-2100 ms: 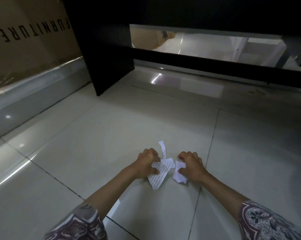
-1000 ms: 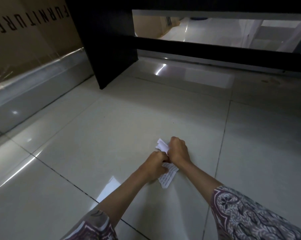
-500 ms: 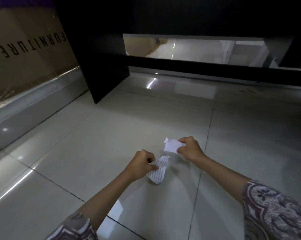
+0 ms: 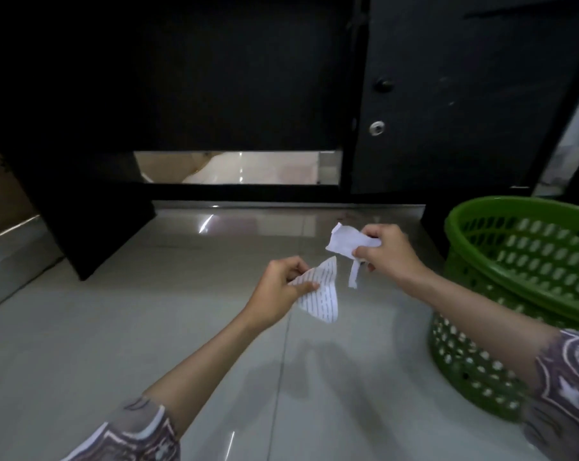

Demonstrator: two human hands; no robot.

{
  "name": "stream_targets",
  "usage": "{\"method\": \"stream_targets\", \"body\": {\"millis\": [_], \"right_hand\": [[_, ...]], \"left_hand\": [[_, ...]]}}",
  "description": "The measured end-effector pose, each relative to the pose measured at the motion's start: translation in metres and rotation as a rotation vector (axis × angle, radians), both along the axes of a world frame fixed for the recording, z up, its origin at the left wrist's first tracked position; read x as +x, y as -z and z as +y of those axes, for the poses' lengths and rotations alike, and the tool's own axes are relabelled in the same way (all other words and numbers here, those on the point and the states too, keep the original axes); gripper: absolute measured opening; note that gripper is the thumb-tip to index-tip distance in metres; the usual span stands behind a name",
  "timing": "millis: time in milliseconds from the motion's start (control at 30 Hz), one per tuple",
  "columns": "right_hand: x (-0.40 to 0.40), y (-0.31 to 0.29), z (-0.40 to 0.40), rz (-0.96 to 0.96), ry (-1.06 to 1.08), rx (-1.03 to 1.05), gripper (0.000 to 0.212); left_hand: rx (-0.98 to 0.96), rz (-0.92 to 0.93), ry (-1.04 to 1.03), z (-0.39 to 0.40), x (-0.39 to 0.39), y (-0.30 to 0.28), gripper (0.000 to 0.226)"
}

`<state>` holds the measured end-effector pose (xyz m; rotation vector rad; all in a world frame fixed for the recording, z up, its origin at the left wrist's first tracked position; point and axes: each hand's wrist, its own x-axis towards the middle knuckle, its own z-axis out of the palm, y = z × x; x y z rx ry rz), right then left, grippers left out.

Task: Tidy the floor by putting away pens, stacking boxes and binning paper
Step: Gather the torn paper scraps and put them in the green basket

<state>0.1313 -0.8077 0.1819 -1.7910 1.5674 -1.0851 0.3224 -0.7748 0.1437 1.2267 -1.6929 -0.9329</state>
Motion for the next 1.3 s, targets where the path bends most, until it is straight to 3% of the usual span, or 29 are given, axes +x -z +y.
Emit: {"method": "stream_targets", "body": {"millis": [167, 333, 500, 733, 1033, 1300], "right_hand": [[-0.069, -0.031, 0.019, -0.055, 0.152, -0.125, 0.004], [-0.131, -0.05, 0.036, -0.097, 0.356, -0.236, 0.005], [-0.177, -0.046, 0.043, -0.081, 0.511, -0.159, 0.007], [-0.218, -0.027, 0.04, -0.124, 0.648, 0.003, 0.021], [-0.232, -0.036, 0.062, -0.01, 0.565, 0.31, 0.029], [-0.235, -0.105, 0.085, -0.046, 0.454, 0.421, 0.044]], "left_hand": [[-0.139, 0.051, 0.125, -0.01, -0.075, -0.036, 0.02], [-0.16, 0.127, 0.215, -0.015, -0.143, -0.063, 0.009], [-0.177, 0.146, 0.247, -0.023, -0.202, -0.077, 0.017], [-0.173, 0.009, 0.242, -0.04, -0.252, -0.082, 0.017], [0.024, -0.347, 0.231, -0.042, -0.27, -0.078, 0.035], [0.129, -0.469, 0.294, -0.027, -0.258, -0.147, 0.051]]}}
